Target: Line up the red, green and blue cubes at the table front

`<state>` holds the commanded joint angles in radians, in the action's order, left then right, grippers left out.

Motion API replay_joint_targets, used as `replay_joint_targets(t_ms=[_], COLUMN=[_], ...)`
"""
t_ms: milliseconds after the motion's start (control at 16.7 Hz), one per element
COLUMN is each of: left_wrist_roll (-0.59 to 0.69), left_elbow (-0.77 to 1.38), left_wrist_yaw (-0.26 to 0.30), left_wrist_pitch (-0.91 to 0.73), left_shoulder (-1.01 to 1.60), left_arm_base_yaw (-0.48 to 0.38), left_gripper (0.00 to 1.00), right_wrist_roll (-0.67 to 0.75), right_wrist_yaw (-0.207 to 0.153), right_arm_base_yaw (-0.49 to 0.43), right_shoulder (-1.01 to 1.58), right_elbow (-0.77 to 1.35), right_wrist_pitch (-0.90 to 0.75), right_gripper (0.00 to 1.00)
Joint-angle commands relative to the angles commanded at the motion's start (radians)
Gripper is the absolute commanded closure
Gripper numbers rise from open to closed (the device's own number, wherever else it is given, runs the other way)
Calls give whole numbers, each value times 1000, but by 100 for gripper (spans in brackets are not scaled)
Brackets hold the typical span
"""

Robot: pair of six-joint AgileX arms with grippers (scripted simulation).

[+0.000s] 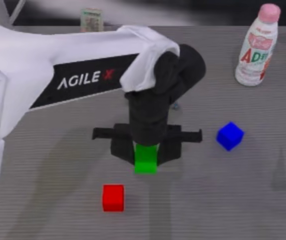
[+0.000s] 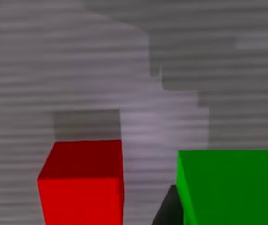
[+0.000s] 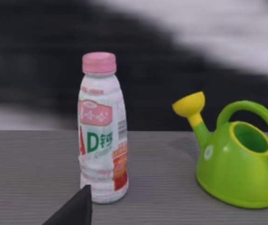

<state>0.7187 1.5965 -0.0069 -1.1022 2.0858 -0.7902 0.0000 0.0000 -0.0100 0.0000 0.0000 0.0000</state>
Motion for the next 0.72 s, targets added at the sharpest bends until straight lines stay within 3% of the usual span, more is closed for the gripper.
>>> replay_joint_targets(t_ms=[240, 720], left_wrist_roll=[150, 160], left_elbow=[-16, -45], left_wrist_yaw=[-5, -4], left_wrist_pitch=[5, 47], left_shoulder=[-35, -21], left_arm_base_yaw=[-89, -90], left_gripper=[100, 100], right_wrist_roll=[0, 0], right_wrist_yaw=[0, 0], right_arm_base_yaw=[0, 0], right_shoulder=[0, 0], right_elbow=[0, 0], right_wrist_pitch=[0, 0], right_gripper=[0, 0])
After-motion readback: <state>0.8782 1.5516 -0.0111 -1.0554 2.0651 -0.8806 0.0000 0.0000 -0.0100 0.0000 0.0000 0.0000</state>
